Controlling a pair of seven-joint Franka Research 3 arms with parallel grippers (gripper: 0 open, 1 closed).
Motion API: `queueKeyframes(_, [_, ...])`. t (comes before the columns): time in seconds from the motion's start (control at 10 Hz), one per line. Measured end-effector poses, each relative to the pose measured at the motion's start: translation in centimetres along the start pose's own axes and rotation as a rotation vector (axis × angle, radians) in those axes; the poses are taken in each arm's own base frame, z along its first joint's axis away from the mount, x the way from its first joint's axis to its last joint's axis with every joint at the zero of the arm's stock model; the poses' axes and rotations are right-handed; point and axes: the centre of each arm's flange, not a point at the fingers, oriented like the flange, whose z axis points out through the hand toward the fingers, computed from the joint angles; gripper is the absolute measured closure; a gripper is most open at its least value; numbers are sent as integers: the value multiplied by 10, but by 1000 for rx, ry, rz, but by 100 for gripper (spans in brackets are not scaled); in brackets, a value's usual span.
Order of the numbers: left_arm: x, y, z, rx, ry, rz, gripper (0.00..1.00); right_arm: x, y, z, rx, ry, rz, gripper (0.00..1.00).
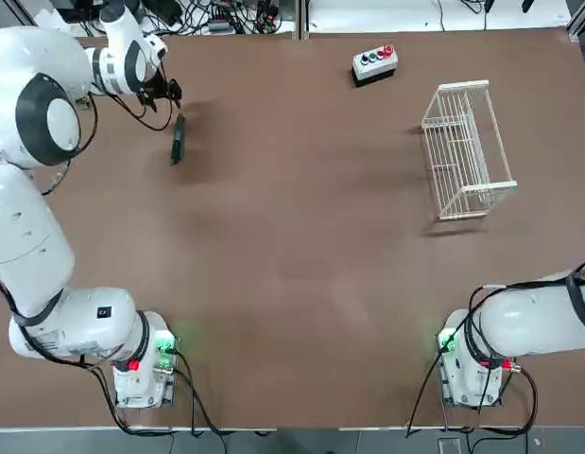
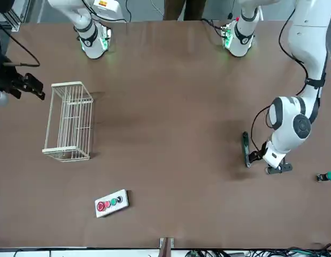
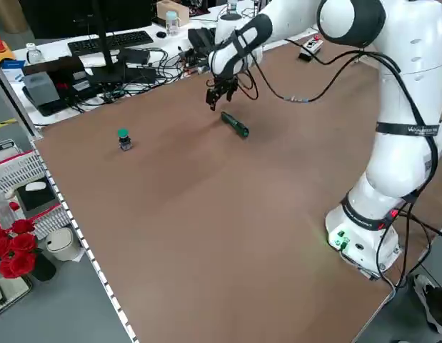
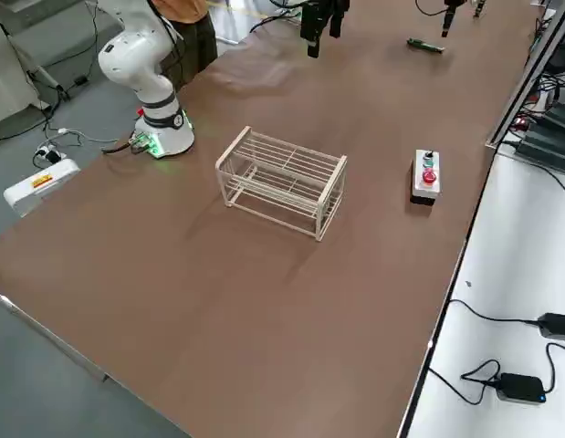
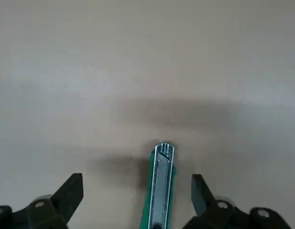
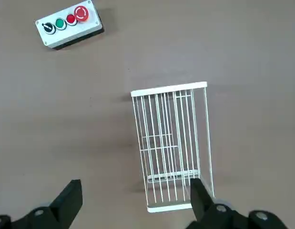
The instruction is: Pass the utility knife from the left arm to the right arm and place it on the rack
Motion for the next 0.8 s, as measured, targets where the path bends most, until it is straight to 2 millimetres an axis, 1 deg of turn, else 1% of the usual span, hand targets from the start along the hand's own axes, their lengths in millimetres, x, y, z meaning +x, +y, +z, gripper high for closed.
queueKeyframes(0.2, [-13,6,15,1,-18,-1,0,0,0,0,0,0,0,0])
queueKeyframes(0.5, [-26,3,30,2,-28,-3,0,0,0,0,0,0,-1,0])
queueKeyframes(0.8, [-31,2,44,1,-34,-5,1,0,-1,0,0,-1,-3,0])
